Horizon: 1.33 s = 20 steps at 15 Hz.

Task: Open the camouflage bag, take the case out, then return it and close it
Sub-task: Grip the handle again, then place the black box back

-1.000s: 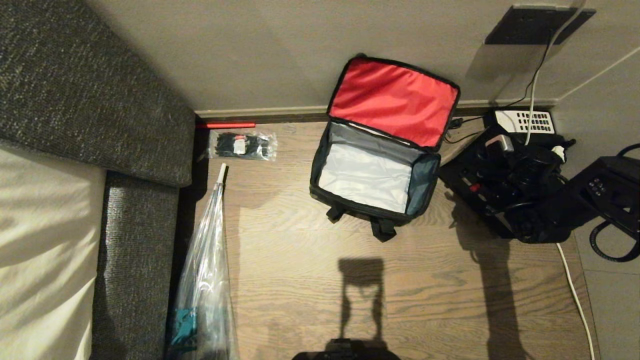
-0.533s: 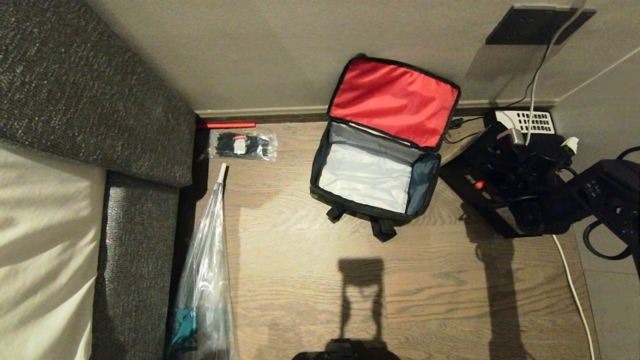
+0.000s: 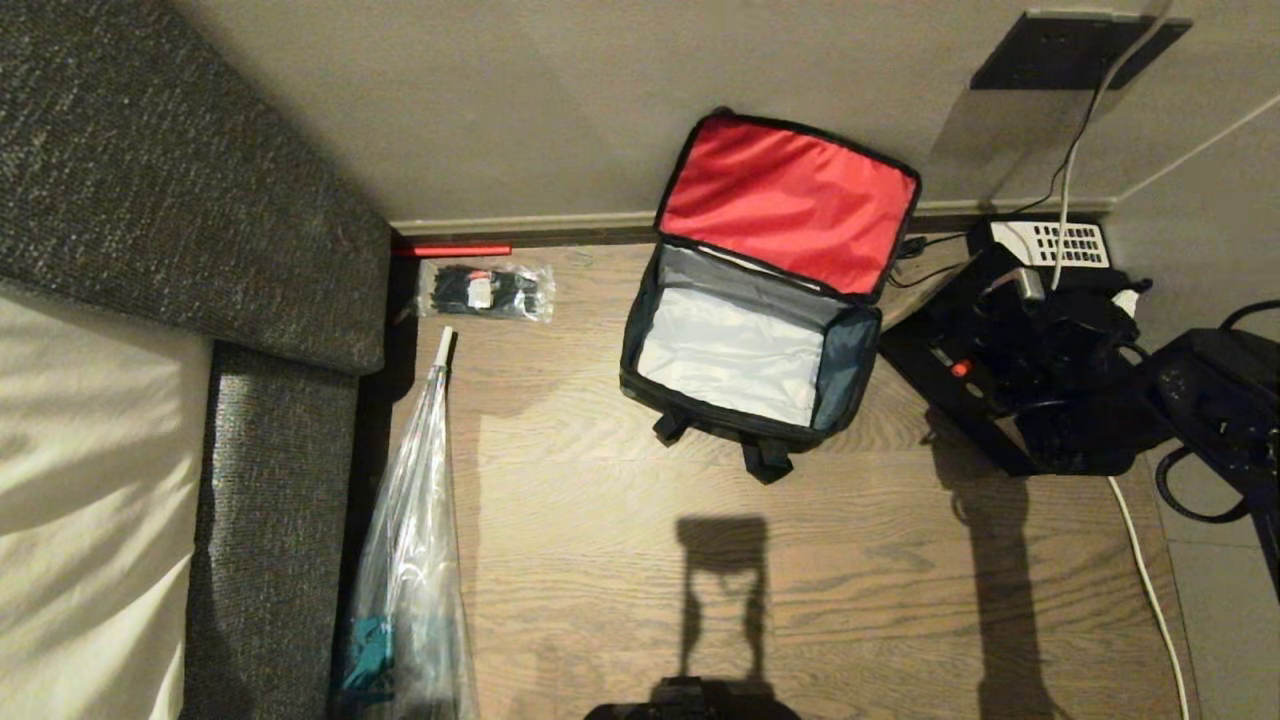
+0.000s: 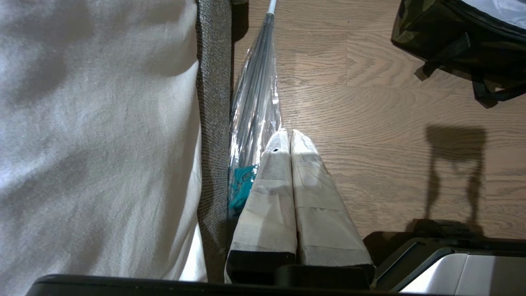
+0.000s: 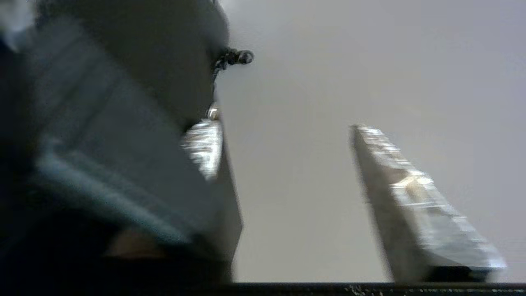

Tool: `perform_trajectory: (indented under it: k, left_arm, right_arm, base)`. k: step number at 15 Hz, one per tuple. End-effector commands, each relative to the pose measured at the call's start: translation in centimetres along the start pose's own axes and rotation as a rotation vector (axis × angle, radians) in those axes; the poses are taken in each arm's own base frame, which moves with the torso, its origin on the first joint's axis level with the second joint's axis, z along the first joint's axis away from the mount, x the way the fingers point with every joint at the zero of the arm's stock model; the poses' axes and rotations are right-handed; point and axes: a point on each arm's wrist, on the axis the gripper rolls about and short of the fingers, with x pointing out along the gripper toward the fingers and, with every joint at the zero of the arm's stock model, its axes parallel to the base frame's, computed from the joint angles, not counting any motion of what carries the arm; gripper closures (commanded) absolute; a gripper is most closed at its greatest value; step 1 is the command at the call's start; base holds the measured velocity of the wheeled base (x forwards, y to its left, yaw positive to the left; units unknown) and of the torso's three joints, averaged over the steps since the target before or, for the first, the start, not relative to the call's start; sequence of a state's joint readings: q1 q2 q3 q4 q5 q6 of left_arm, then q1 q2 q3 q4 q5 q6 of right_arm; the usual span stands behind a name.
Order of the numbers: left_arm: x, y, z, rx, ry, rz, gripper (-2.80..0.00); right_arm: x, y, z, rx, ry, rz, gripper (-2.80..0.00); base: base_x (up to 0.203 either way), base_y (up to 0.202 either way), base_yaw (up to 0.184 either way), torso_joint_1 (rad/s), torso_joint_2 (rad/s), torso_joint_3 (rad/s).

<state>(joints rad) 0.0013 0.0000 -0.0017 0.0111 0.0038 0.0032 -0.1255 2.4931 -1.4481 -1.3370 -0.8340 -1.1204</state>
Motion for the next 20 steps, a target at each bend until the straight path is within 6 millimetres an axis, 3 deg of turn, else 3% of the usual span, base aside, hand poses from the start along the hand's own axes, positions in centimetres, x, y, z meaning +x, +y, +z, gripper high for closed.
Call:
perform_trajectory:
  k: [1, 6, 10, 13, 17, 20]
  left_arm:
    - [0.0, 0.0, 0.0, 0.000, -0.002, 0.001, 0.00]
    - [0.0, 0.0, 0.0, 0.000, -0.002, 0.003, 0.00]
    - [0.0, 0.0, 0.0, 0.000, -0.002, 0.001, 0.00]
    - [0.0, 0.0, 0.0, 0.000, -0.002, 0.001, 0.00]
    - [0.0, 0.0, 0.0, 0.000, -0.002, 0.001, 0.00]
    - [0.0, 0.0, 0.0, 0.000, -0.002, 0.001, 0.00]
  right_arm:
    - [-0.2, 0.3, -0.2, 0.004, -0.001, -0.008, 0.00]
    - [-0.3, -0.4, 0.0, 0.018, -0.008, -0.023, 0.00]
    - [-0.5, -2.7, 1.0, 0.040, -0.024, -0.055, 0.00]
    - [-0.8, -6.8, 2.5, 0.074, -0.042, -0.097, 0.00]
    - [-2.9, -13.2, 3.1, 0.105, -0.059, -0.123, 0.00]
    - [-5.3, -17.5, 2.1, 0.110, -0.061, -0.123, 0.00]
  base:
    - [0.000, 0.000, 0.000, 0.000, 0.00, 0.000]
    - [0.000, 0.000, 0.000, 0.000, 0.00, 0.000]
    - [0.000, 0.000, 0.000, 0.000, 0.00, 0.000]
    - [0.000, 0.000, 0.000, 0.000, 0.00, 0.000]
    - [0.000, 0.000, 0.000, 0.000, 0.00, 0.000]
    - [0.000, 0.000, 0.000, 0.000, 0.00, 0.000]
